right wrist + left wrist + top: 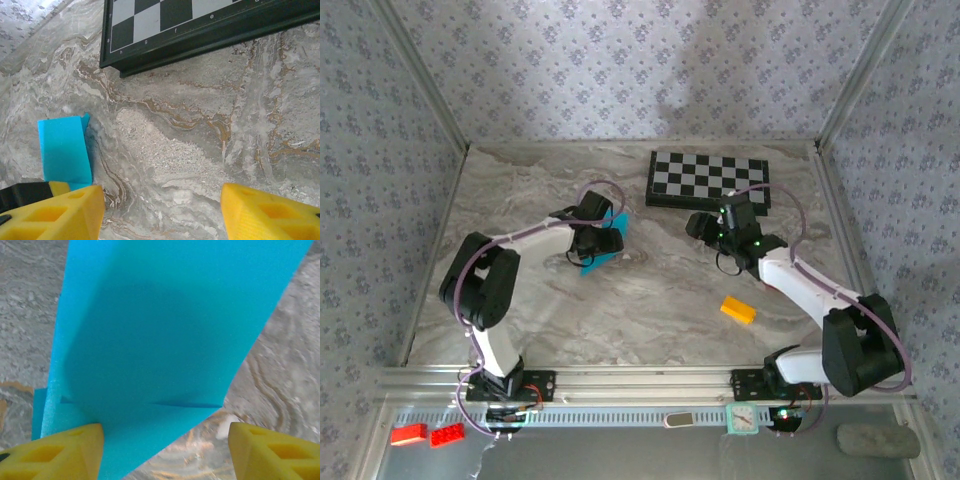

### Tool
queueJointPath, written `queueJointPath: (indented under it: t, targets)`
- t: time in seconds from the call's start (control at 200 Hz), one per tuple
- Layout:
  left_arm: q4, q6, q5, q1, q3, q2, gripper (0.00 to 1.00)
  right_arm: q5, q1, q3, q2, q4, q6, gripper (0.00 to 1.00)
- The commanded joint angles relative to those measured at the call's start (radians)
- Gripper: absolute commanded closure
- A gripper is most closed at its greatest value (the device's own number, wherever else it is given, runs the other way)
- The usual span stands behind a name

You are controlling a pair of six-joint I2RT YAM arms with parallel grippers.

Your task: Fold a paper plane with a square sheet of paper (pick it up from the middle)

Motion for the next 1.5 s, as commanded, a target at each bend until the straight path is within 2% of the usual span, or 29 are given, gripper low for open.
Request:
queueJointPath:
  t: [0.0,0.22,0.455,0.55,0.785,1.024,1.264,1.494]
  targets:
    - [0.031,-0.007,0.011,0.017,0.003,0.027,0.33,-0.014,0.014,0.037,0.020,0.007,0.015,0.35]
    - [0.054,0.010,0.059,0.022,-0.016,0.058,0.35,-0.034,0.039,0.062,0.073,0.006,0.018,0.35]
    - [0.181,0.032,0.292,0.015,-0.116,0.034,0.41,-0.067,0.068,0.080,0.141,0.016,0.057,0.37]
    - [0.205,0.044,0.337,-0.015,-0.144,0.023,0.43,-0.060,0.085,0.079,0.159,0.019,0.084,0.38]
    - [0.191,0.021,0.346,-0.109,-0.168,-0.016,0.50,-0.025,0.148,0.066,0.187,-0.019,0.199,0.42]
    - [0.306,-0.120,0.362,-0.113,-0.233,-0.063,0.59,-0.090,0.185,0.001,0.240,0.083,0.387,0.48]
    - [0.328,-0.152,0.312,-0.113,-0.233,-0.117,0.63,-0.152,0.209,0.014,0.299,0.120,0.396,0.51]
    - [0.306,-0.157,0.265,-0.113,-0.242,-0.097,0.66,-0.195,0.223,0.034,0.350,0.131,0.397,0.51]
